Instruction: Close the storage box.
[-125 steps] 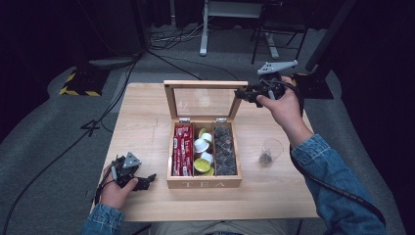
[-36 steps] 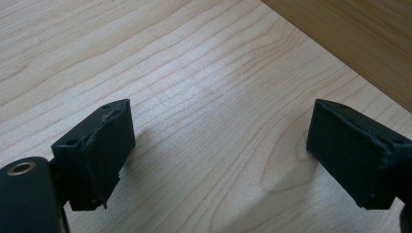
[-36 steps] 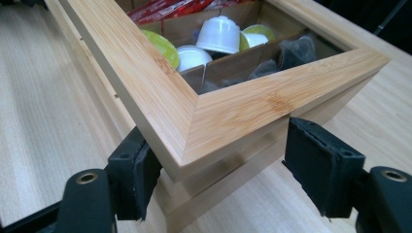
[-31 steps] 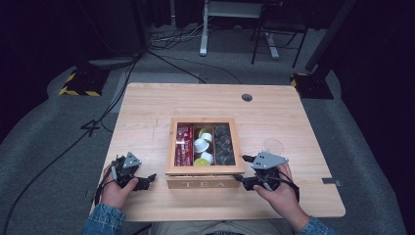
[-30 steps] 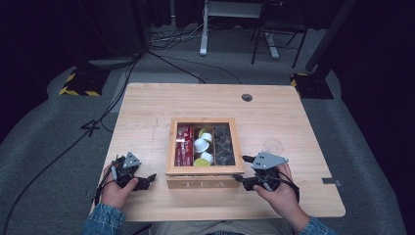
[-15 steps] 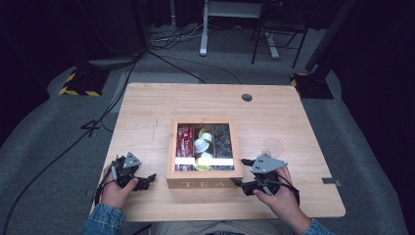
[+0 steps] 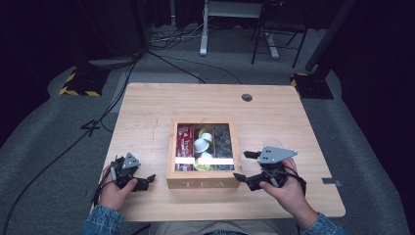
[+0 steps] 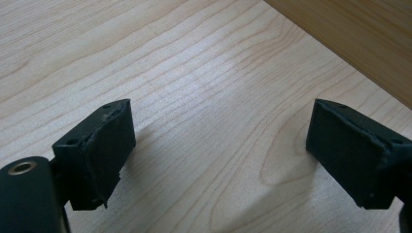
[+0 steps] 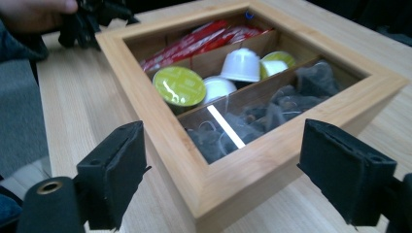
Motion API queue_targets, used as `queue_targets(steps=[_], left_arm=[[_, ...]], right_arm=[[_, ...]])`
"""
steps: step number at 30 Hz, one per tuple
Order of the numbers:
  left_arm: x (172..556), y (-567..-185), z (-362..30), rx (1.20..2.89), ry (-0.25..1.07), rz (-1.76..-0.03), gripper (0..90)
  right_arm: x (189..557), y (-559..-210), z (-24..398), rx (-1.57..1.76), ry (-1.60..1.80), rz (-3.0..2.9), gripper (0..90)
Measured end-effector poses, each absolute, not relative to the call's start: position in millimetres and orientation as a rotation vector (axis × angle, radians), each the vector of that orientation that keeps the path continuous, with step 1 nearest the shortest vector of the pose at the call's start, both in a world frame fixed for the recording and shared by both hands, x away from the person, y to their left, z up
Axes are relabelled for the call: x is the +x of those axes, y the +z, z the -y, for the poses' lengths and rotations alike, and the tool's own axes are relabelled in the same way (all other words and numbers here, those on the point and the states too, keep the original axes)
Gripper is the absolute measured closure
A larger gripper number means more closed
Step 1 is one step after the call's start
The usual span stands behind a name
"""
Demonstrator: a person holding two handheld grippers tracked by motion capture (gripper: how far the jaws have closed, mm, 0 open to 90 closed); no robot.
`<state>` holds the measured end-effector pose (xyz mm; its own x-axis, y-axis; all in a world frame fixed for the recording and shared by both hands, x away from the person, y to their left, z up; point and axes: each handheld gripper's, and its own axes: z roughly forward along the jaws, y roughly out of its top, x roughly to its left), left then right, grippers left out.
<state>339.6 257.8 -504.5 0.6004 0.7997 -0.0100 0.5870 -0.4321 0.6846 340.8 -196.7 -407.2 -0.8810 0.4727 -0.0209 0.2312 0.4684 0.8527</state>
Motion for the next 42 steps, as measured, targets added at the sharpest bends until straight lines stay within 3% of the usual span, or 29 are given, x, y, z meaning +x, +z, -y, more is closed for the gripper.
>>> queue_targets(steps=[22, 42], left_arm=[[343.4, -504.5, -260.9, 2.178, 0.401, -1.076, 9.9], [344.4, -504.6, -261.1, 2.182, 0.397, -1.070, 9.2]], right_arm=[[358.9, -383.5, 318.8, 0.894, 1.282, -2.321, 16.3], [376.7, -444.9, 389.0, 1.117, 1.109, -2.316, 20.2]])
